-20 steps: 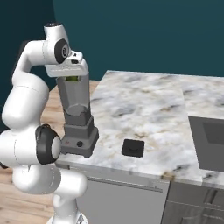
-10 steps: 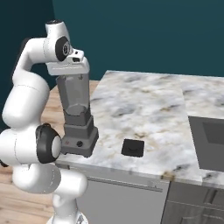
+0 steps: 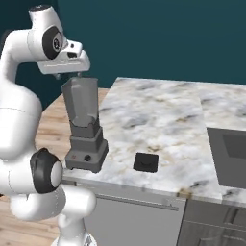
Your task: Grab the limes from the fridge, place them in the blender, close the lid, and turn on the blender to create a marinade.
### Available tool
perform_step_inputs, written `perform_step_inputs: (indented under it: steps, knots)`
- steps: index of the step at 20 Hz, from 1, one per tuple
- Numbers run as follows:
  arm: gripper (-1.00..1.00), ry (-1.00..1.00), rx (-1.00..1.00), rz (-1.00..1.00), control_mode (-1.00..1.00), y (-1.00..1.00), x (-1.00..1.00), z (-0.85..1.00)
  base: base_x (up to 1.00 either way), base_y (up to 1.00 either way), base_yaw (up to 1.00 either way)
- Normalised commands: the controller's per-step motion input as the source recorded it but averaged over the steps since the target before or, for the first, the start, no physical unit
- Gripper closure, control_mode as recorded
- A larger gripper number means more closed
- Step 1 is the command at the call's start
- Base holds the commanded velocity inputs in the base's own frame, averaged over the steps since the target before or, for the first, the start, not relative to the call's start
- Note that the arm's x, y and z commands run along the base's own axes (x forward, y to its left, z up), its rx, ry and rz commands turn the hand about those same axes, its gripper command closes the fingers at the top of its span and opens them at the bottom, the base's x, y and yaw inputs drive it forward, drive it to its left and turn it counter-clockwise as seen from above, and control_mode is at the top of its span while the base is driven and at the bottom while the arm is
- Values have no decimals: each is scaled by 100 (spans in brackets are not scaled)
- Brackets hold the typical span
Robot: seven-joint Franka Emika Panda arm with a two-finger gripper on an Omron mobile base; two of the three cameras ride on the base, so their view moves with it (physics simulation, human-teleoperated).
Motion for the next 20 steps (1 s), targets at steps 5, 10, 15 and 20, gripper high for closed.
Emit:
perform_step_inputs:
  steps: [5,10,15,20]
  knots:
    - [-100,-20,0,0,-100,21,-100,-7,0,0,0]
    - [-100,-8,5,-1,-100,4,-100,-36,0,0,0]
    - [-100,-1,5,-7,-100,-4,-99,-54,0,0,0]
    - [-100,0,5,-7,-100,-18,-82,-34,0,0,0]
